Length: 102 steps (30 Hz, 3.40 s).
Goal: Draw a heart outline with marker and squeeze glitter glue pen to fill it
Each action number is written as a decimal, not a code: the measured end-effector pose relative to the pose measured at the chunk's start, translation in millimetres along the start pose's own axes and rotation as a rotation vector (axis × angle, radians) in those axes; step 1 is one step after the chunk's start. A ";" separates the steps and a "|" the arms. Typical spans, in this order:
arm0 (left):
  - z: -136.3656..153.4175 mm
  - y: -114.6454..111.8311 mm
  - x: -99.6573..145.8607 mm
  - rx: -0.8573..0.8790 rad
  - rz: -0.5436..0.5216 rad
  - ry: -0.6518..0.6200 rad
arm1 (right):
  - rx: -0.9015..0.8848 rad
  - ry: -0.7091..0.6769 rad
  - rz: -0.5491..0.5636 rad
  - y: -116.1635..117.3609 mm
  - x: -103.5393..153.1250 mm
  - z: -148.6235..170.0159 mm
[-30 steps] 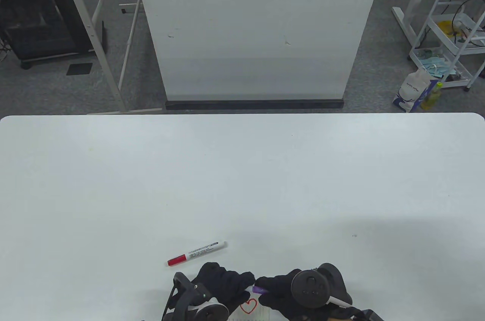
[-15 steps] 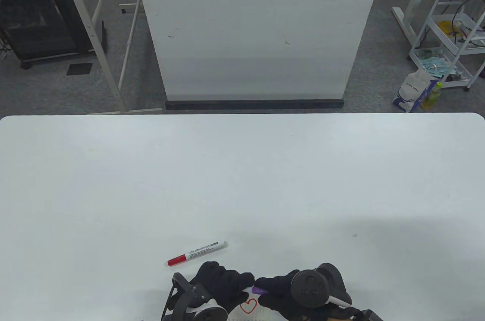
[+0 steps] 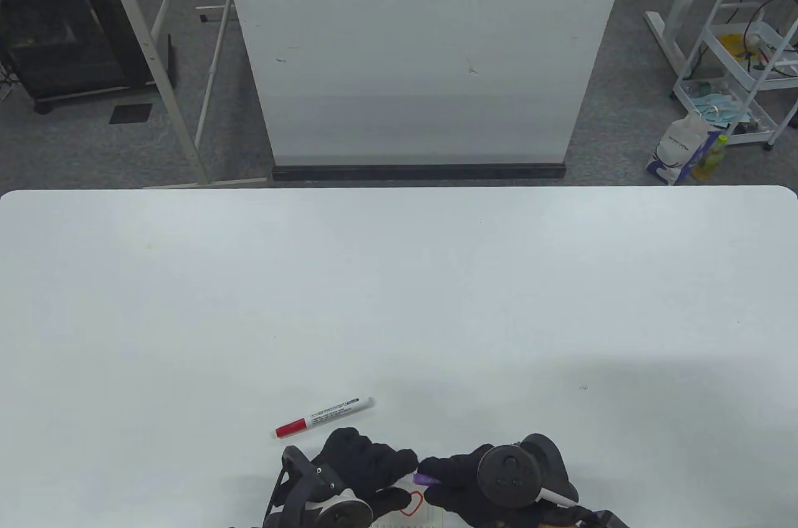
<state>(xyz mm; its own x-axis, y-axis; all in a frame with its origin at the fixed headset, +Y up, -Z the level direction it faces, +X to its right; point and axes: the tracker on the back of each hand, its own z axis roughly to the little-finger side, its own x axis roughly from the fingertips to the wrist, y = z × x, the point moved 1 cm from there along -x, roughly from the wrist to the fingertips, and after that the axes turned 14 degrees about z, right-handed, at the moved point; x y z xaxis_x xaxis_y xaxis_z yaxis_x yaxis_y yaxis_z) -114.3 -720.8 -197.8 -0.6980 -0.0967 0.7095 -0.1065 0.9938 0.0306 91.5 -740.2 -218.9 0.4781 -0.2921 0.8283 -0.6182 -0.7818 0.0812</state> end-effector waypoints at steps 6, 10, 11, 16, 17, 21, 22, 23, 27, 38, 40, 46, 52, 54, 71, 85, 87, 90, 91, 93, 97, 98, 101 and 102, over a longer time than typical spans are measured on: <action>0.1 1.3 -0.1 -0.023 0.001 0.017 | -0.011 0.006 0.002 -1.0 -0.2 0.2; 8.0 3.3 0.4 -0.011 0.033 0.049 | 0.005 0.003 0.014 -2.6 -0.6 0.7; 9.5 3.7 0.7 -0.013 0.038 0.058 | 0.008 0.004 0.017 -2.9 -0.7 0.9; 19.9 4.9 2.0 -0.014 0.099 0.138 | 0.052 0.000 0.026 -2.9 -0.9 1.1; 20.4 3.0 1.7 -0.012 0.126 0.142 | 0.059 0.001 0.024 -2.1 -0.9 1.0; 16.3 -8.1 -2.4 -0.042 0.240 0.144 | 0.109 -0.015 -0.007 2.3 -1.1 -0.3; 15.1 -10.0 -3.6 -0.055 0.263 0.149 | 0.116 -0.017 -0.015 3.2 -0.9 -0.6; 13.7 -12.4 -5.0 -0.069 0.300 0.167 | 0.124 -0.020 -0.028 4.5 -0.6 -1.0; 9.2 -20.9 -8.5 -0.088 0.353 0.157 | 0.139 -0.023 -0.079 9.2 0.0 -0.8; 6.0 -31.1 -14.4 -0.104 0.417 0.160 | 0.185 -0.028 -0.186 21.2 1.4 3.3; 5.7 -31.5 -15.4 -0.096 0.426 0.165 | 0.186 -0.026 -0.198 22.7 1.1 4.3; 5.5 -31.5 -15.5 -0.093 0.434 0.163 | 0.213 -0.027 -0.205 25.5 0.5 2.8; 4.9 -31.7 -15.1 -0.097 0.440 0.159 | 0.228 -0.018 -0.199 26.0 -0.4 1.8; 4.7 -31.8 -15.1 -0.099 0.441 0.158 | 0.235 -0.019 -0.201 26.6 -0.9 1.3; 3.6 -32.4 -15.2 -0.100 0.446 0.159 | 0.306 -0.038 -0.216 31.3 -4.6 -7.2; 3.8 -32.6 -15.2 -0.098 0.450 0.160 | 0.358 -0.059 -0.215 31.3 -6.6 -16.7; 3.8 -32.7 -15.2 -0.098 0.451 0.160 | 0.360 -0.058 -0.222 32.8 -6.3 -16.1; 3.9 -32.7 -15.2 -0.097 0.452 0.160 | 0.363 -0.057 -0.223 33.3 -6.4 -15.8; 4.0 -32.7 -15.2 -0.096 0.452 0.160 | 0.364 -0.057 -0.223 33.4 -6.4 -15.8; 4.1 -32.4 -15.3 -0.095 0.453 0.161 | 0.369 -0.058 -0.224 33.7 -6.3 -15.8; 3.9 -32.4 -15.2 -0.096 0.454 0.162 | 0.368 -0.057 -0.228 33.3 -6.4 -16.1; 3.9 -32.4 -15.2 -0.096 0.454 0.162 | 0.367 -0.058 -0.230 33.6 -6.4 -16.0; 4.0 -32.3 -15.2 -0.095 0.455 0.163 | 0.358 -0.063 -0.248 34.2 -6.3 -15.9; 4.0 -32.3 -15.2 -0.095 0.455 0.163 | 0.354 -0.065 -0.251 34.6 -6.3 -15.9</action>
<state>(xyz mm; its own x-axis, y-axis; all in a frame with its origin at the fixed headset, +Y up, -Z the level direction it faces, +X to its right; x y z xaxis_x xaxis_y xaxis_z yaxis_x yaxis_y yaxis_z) -103.1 -751.7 -212.4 -0.5384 0.3502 0.7665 0.2539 0.9347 -0.2487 57.3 -756.6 -212.4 0.6314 -0.0938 0.7697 -0.2309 -0.9704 0.0712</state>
